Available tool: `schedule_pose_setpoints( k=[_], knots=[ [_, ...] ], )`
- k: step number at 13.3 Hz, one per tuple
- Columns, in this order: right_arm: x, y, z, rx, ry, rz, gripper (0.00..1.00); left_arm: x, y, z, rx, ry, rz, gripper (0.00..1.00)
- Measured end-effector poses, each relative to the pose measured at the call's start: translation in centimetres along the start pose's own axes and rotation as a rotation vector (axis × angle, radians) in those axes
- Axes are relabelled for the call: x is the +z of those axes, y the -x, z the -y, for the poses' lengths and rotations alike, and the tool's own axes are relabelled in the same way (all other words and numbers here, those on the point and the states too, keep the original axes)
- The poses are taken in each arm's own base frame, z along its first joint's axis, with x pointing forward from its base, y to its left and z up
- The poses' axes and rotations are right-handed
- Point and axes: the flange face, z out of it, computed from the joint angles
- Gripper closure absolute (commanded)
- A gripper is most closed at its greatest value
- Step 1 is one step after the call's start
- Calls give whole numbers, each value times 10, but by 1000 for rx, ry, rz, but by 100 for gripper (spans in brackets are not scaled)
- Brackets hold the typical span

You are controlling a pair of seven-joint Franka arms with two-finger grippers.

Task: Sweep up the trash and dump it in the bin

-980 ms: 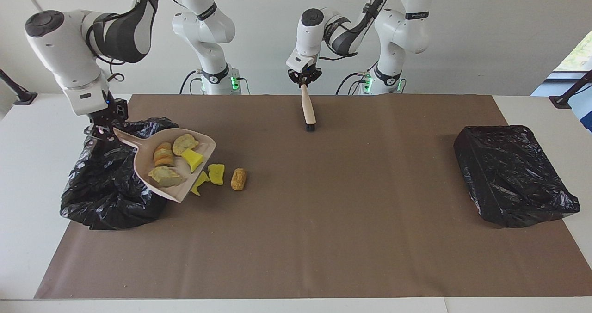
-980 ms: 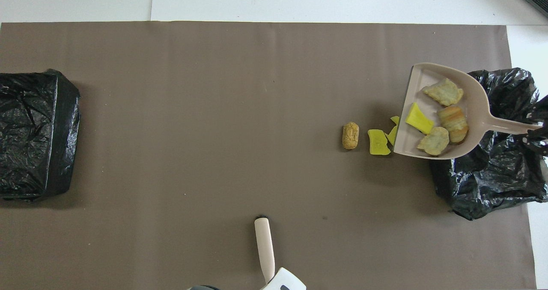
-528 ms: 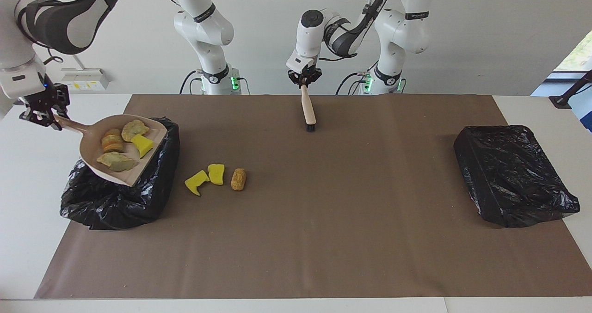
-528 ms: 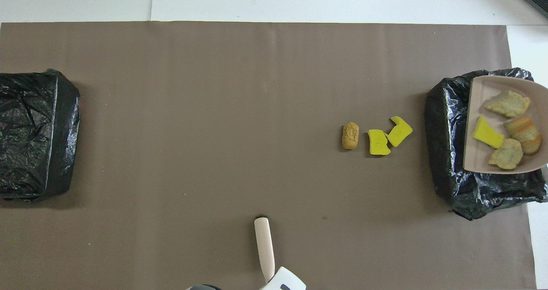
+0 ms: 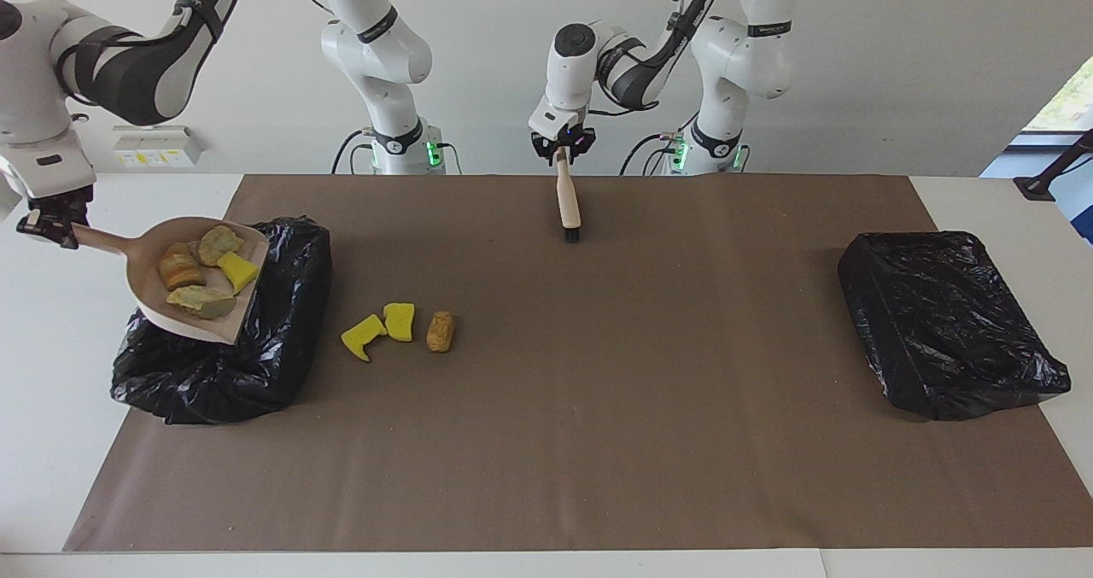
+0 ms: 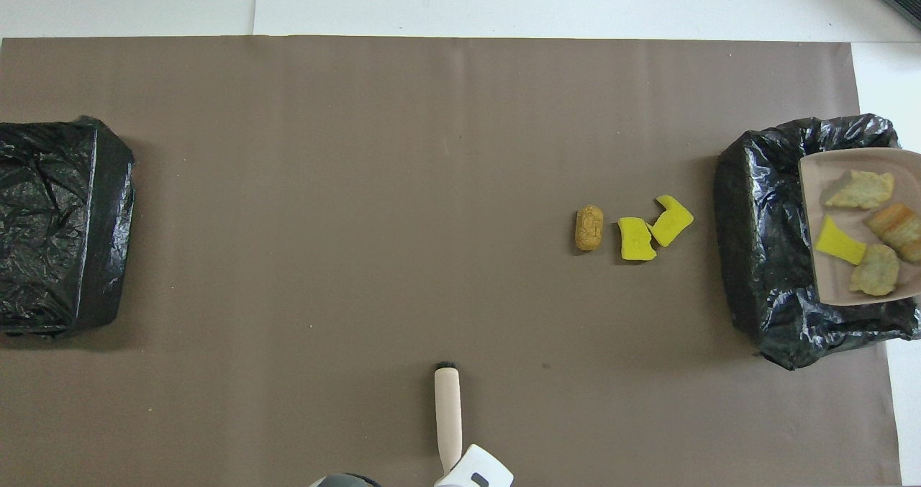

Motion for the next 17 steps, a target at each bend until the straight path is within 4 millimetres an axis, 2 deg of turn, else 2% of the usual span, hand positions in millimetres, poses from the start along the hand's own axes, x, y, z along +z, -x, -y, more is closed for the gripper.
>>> schedule_pose_setpoints(
  k=[2, 4, 7, 10, 14, 17],
  knots=[
    [5, -5, -3, -46, -14, 56, 100, -2, -8, 2, 34, 5, 0, 0],
    [-1, -17, -13, -121, -22, 138, 100, -13, -25, 2, 45, 30, -8, 0],
    [-14, -41, -29, -206, -4, 215, 100, -37, -59, 3, 76, 65, -46, 0],
    [-18, -45, -33, -242, -6, 263, 100, -59, -97, 9, 106, 13, -113, 0],
    [-35, -75, -48, -319, 7, 359, 100, -112, -157, 23, 135, 22, -152, 0],
    [-38, -75, -49, -347, -2, 415, 100, -165, -203, 54, 175, 36, -168, 0]
  ],
)
